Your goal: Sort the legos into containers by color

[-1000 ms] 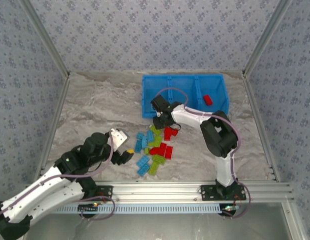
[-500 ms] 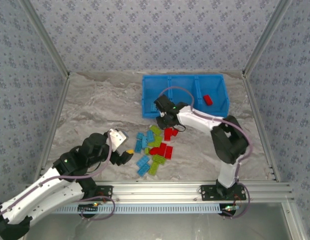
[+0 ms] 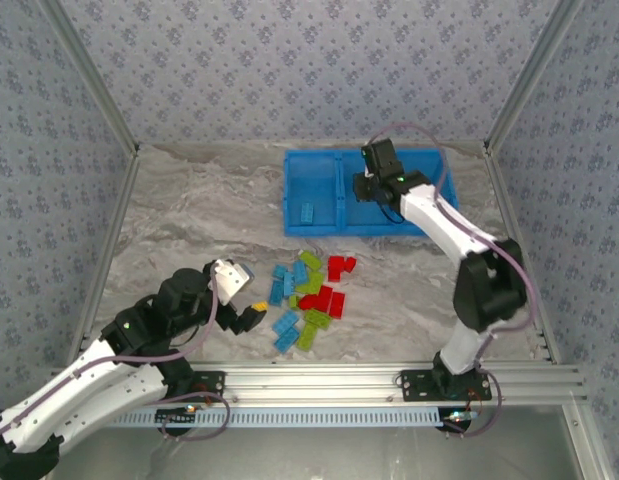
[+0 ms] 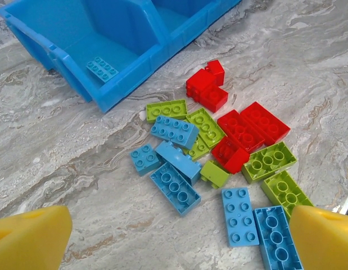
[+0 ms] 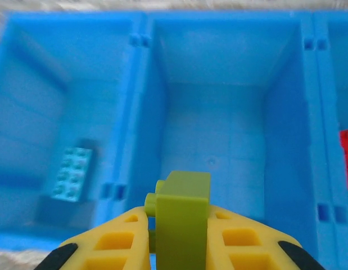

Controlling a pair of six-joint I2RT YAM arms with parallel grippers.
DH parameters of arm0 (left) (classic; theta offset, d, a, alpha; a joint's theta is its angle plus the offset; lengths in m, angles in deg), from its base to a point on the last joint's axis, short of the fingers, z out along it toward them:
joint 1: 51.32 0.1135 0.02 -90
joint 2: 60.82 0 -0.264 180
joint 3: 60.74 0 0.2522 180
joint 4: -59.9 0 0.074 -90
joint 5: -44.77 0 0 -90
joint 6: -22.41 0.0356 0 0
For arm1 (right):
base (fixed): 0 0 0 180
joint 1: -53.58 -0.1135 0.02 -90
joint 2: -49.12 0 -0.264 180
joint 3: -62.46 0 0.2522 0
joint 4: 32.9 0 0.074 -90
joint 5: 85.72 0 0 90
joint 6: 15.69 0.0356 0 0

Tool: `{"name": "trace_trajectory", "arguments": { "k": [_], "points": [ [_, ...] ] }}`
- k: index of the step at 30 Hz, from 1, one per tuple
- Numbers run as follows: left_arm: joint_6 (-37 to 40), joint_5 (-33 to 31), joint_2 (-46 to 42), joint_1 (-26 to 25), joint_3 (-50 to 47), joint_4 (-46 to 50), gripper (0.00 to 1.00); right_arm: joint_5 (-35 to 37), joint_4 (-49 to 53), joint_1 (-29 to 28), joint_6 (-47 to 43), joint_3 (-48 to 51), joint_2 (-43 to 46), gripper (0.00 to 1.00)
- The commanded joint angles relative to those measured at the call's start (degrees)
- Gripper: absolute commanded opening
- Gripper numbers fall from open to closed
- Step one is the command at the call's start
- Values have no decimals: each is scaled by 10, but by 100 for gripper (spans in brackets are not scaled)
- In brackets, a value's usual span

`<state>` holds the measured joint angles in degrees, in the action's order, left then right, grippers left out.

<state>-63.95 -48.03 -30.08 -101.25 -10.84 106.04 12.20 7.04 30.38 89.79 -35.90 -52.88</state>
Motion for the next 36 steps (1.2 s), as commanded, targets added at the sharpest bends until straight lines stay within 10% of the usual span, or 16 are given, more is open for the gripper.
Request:
{"name": "trace_trajectory", "arguments": {
  "k": [1, 12, 20, 29, 32, 36],
  "points": [
    [10, -2, -8, 1, 2, -3, 99, -25, 40, 11, -11, -58, -58, 26],
    [-15, -3, -13, 0, 3, -20, 99, -23, 133, 23, -13, -156, -49, 42],
    [-337, -182, 72, 1, 41, -13, 96, -75, 175, -36, 4, -62, 174, 50],
    [-555, -119, 316, 0, 100, -2, 82, -112, 203, -213, 117, 106, 356, 69],
    [-574, -109, 379, 2, 95, -11, 60, -121, 230, -240, 132, 125, 361, 73],
    [-563, -31, 430, 16, 66, -78, 54, -103, 245, -248, 139, 144, 363, 75]
  ]
}}
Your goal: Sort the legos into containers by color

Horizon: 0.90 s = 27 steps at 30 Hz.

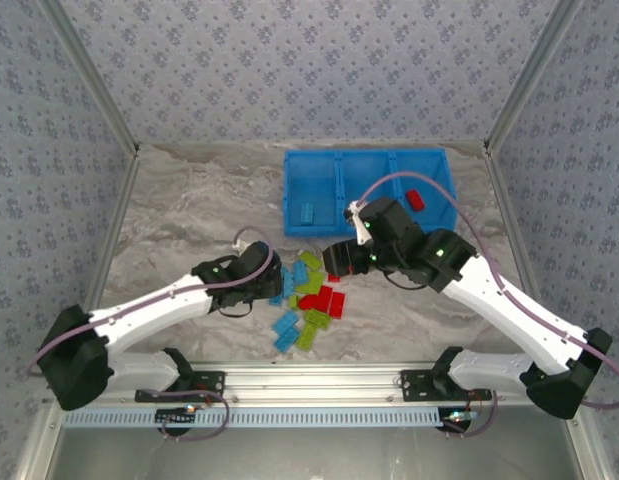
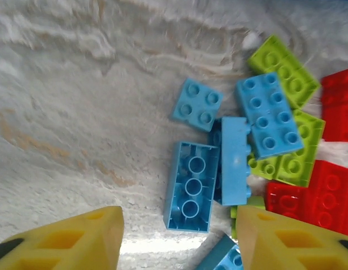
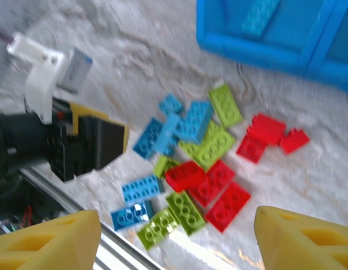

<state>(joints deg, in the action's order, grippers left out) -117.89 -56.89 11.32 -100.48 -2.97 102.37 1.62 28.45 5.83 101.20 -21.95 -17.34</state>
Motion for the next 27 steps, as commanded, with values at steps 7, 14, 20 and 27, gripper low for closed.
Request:
{"name": "trace_trajectory", "arguments": {
  "k": [7, 14, 20, 27],
  "points": [
    [-1, 87, 88, 12, -9, -55, 55, 3, 13, -2, 26, 1, 5, 77],
    [6, 95, 127, 13, -16, -75, 54, 8, 23, -2, 31, 4, 5, 78],
    [14, 54, 147, 13, -23, -44, 43, 5, 20, -3, 40, 4, 8, 78],
    [45, 59, 113, 12, -46, -50, 43, 6, 13, -2, 43, 0, 5, 79]
  ]
}}
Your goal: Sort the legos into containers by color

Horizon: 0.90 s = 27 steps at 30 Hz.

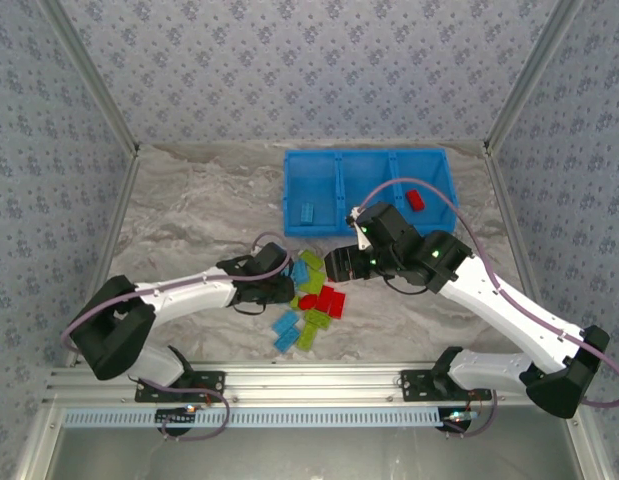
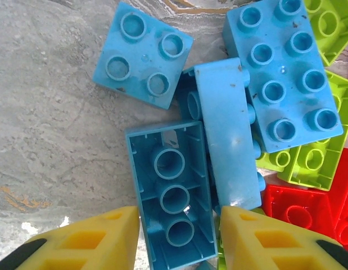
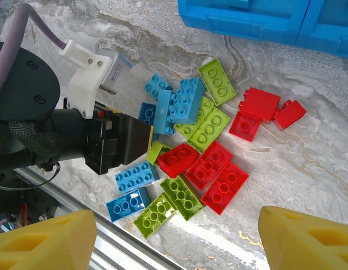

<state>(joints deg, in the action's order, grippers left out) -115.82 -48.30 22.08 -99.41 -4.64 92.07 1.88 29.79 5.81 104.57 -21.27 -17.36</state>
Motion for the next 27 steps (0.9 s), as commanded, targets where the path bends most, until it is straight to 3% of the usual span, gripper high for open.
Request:
{"name": "trace_trajectory", "arguments": {
  "k": [1, 10, 14, 17, 19, 27],
  "points": [
    [28, -25, -3, 2, -34, 54, 44, 3, -1, -3, 9, -8, 5, 79],
    [65, 6, -52, 1, -58, 21, 55, 1, -7, -2, 15, -3, -3, 79],
    [72, -8, -42, 0, -57, -4, 65, 0, -9, -4, 17, -7, -8, 79],
    [71, -30, -16, 1, -39, 2, 65, -1, -6, -4, 17, -10, -12, 79],
    [71, -30, 0, 1, -31, -5, 61, -1, -5, -6, 16, -10, -13, 79],
    [48, -23, -1, 0, -44, -22, 26, -27, 10, -15, 21, 12, -12, 79]
  ]
}}
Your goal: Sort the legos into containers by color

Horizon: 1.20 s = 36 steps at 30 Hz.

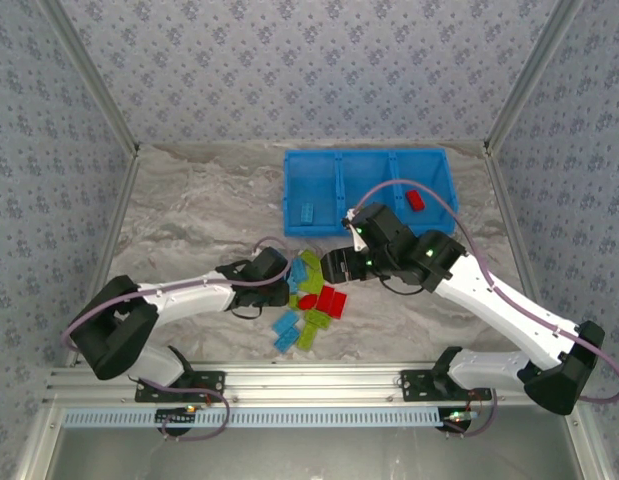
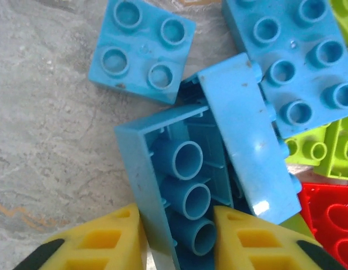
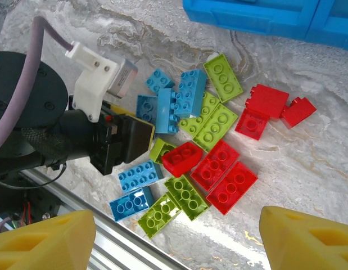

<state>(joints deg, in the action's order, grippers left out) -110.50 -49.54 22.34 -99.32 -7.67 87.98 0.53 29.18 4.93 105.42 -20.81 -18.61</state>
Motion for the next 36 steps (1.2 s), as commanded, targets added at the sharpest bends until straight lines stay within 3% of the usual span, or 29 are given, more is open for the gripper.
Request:
{"name": "trace_trajectory", "arguments": {
  "k": [1, 6, 11, 17, 23, 25, 27, 32, 36],
  "points": [
    [-7, -13, -13, -1, -15, 21, 24, -14, 16, -7, 14, 7, 1, 79],
    [11, -28, -108, 0, 9, 55, 17, -5, 6, -8, 18, 7, 11, 79],
    [64, -48, -146, 0, 102, 74, 16, 8, 4, -7, 21, 7, 21, 79],
    [176, -107, 13, 14, 310, 96, 17, 17, -6, -7, 33, 28, 38, 79],
    [207, -85, 197, 75, 473, 81, 20, 27, 20, -9, 44, 24, 64, 79],
    [217, -78, 234, 84, 511, 81, 25, 34, 27, -10, 45, 24, 79, 79],
    [230, -68, 260, 88, 537, 78, 37, 43, 31, -9, 45, 28, 93, 79],
    [226, -43, 259, 87, 559, 69, 59, 61, 19, -10, 69, 51, 117, 79],
    [225, -43, 230, 88, 548, 67, 65, 60, 6, -9, 74, 60, 115, 79]
  ]
}}
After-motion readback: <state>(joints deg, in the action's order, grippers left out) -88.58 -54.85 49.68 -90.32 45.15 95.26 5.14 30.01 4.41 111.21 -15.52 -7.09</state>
